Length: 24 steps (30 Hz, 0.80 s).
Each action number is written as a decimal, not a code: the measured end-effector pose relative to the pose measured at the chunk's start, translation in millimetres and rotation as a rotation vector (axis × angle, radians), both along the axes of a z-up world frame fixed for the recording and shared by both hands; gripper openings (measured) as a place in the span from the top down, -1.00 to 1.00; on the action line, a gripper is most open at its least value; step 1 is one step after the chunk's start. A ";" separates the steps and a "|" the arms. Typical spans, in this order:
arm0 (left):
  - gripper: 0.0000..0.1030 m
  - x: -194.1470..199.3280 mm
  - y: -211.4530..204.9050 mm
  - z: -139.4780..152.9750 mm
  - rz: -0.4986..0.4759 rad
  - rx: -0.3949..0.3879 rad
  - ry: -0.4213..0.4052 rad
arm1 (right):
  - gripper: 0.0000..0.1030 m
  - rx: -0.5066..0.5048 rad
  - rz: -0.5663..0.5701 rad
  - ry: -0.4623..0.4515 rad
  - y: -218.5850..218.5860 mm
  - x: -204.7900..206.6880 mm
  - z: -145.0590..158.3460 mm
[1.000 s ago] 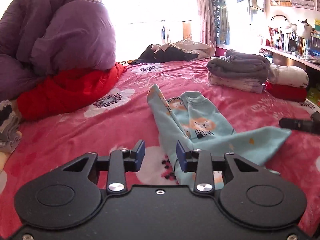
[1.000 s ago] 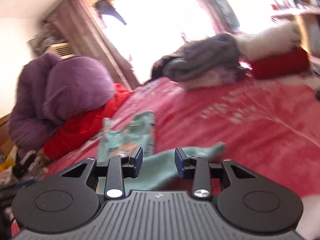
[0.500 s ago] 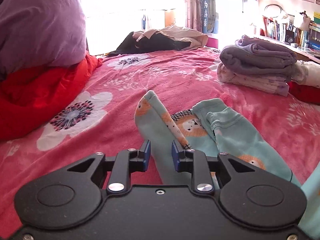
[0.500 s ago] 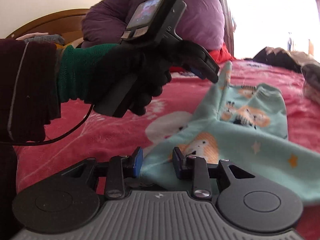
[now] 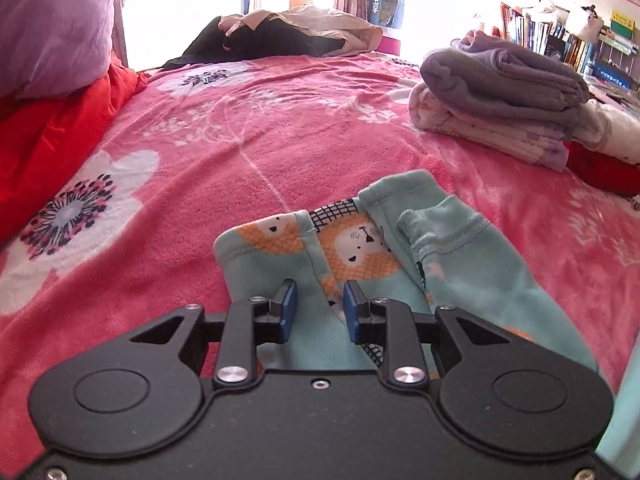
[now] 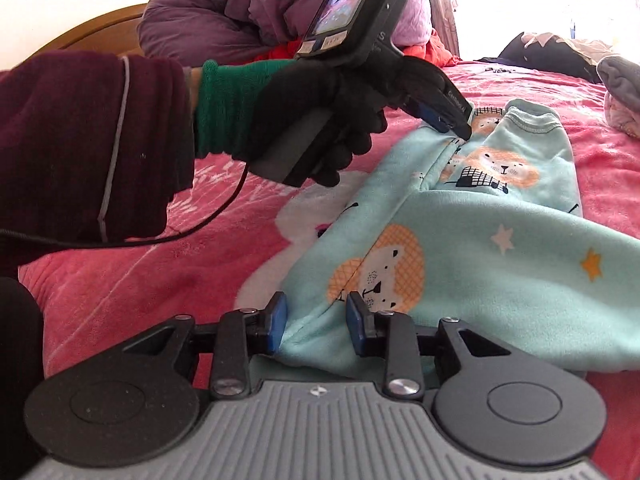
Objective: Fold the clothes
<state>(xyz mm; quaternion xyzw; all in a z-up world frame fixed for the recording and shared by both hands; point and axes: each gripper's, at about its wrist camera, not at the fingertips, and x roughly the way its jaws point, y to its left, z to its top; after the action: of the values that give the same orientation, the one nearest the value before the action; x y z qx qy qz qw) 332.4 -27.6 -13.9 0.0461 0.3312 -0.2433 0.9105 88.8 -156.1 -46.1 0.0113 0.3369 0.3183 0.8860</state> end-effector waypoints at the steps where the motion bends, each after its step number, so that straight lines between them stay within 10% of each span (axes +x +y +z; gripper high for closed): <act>1: 0.56 -4.4 4.9 8.5 0.004 -0.024 -0.017 | 0.35 -0.001 0.000 -0.001 -0.6 -0.8 1.5; 6: 0.49 -19.0 2.0 26.7 0.001 -0.001 -0.007 | 0.34 0.017 0.019 -0.102 2.9 -16.6 12.7; 11: 0.46 -19.8 -33.4 7.3 0.025 0.202 0.014 | 0.35 0.042 0.024 -0.194 6.0 -24.3 17.3; 13: 0.75 -17.8 -40.1 -1.9 0.042 0.242 0.022 | 0.35 0.040 0.008 -0.195 4.8 -20.6 16.8; 24: 0.88 -13.3 -49.8 0.1 0.092 0.122 0.055 | 0.34 0.091 -0.042 -0.019 -12.5 1.0 13.0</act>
<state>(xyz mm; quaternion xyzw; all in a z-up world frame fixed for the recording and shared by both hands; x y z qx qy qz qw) 319.1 -77.4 -13.8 0.0793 0.3721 -0.1818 0.9067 89.8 -168.6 -33.0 0.0558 0.3131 0.3147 0.8943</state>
